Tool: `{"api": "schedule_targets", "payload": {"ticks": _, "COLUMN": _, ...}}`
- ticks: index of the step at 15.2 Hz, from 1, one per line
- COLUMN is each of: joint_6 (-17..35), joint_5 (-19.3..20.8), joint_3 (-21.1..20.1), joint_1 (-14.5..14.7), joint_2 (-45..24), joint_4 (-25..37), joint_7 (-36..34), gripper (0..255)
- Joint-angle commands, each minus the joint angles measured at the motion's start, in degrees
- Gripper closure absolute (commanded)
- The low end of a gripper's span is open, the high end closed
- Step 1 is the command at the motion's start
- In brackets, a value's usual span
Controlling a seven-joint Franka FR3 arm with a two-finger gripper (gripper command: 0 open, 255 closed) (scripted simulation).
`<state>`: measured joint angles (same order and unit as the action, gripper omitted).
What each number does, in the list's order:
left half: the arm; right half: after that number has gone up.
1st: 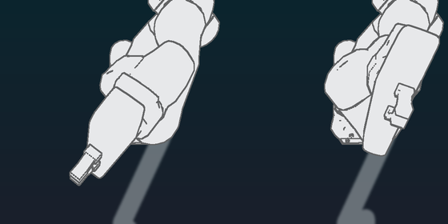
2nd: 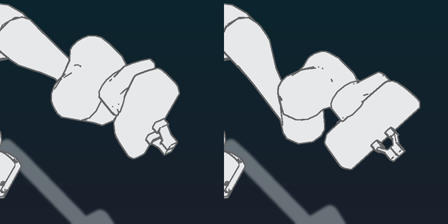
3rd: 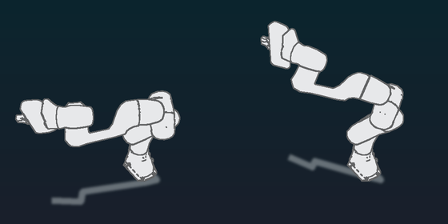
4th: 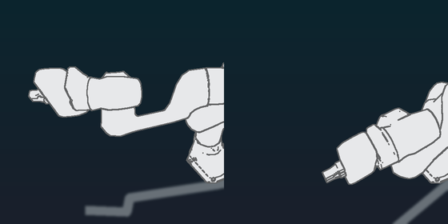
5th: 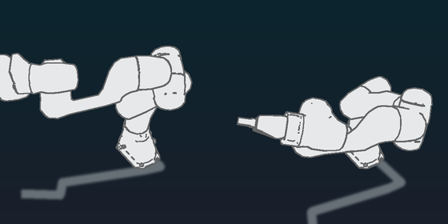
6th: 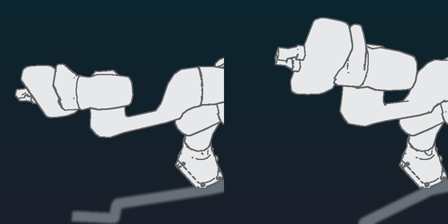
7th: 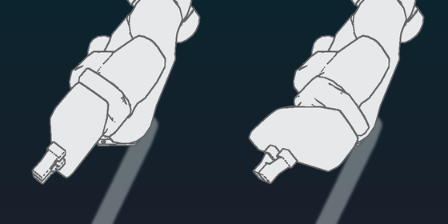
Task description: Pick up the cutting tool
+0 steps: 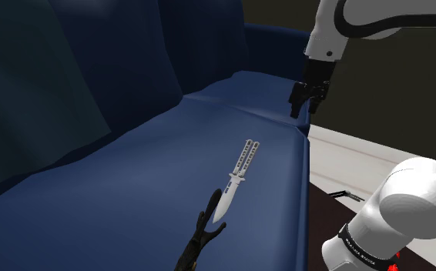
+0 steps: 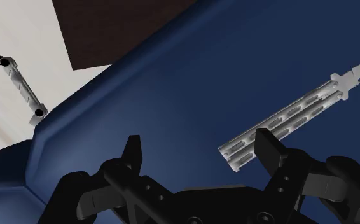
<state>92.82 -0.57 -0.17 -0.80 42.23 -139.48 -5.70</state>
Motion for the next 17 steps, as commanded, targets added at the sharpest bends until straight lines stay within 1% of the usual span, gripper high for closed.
{"api": "schedule_targets", "payload": {"ticks": 1, "joint_6": 0.00, "joint_5": 0.00, "joint_3": 0.00, "joint_1": 0.00, "joint_2": 0.00, "joint_4": 0.00, "joint_7": 0.00, "gripper": 0}}
{"api": "schedule_targets", "payload": {"ticks": 5, "joint_6": 3.39, "joint_5": -4.56, "joint_3": -5.93, "joint_1": 0.43, "joint_2": 1.51, "joint_4": -4.16, "joint_7": -10.80, "gripper": 0}}
{"api": "schedule_targets", "payload": {"ticks": 9, "joint_6": 7.58, "joint_5": -9.25, "joint_3": -12.29, "joint_1": 1.02, "joint_2": 0.80, "joint_4": -6.60, "joint_7": -21.62, "gripper": 0}}
{"api": "schedule_targets", "payload": {"ticks": 13, "joint_6": 12.56, "joint_5": -13.45, "joint_3": -19.00, "joint_1": 1.21, "joint_2": -2.28, "joint_4": -7.21, "joint_7": -32.40, "gripper": 0}}
{"api": "schedule_targets", "payload": {"ticks": 17, "joint_6": 18.11, "joint_5": -16.38, "joint_3": -25.96, "joint_1": 0.46, "joint_2": -7.60, "joint_4": -5.98, "joint_7": -43.24, "gripper": 0}}
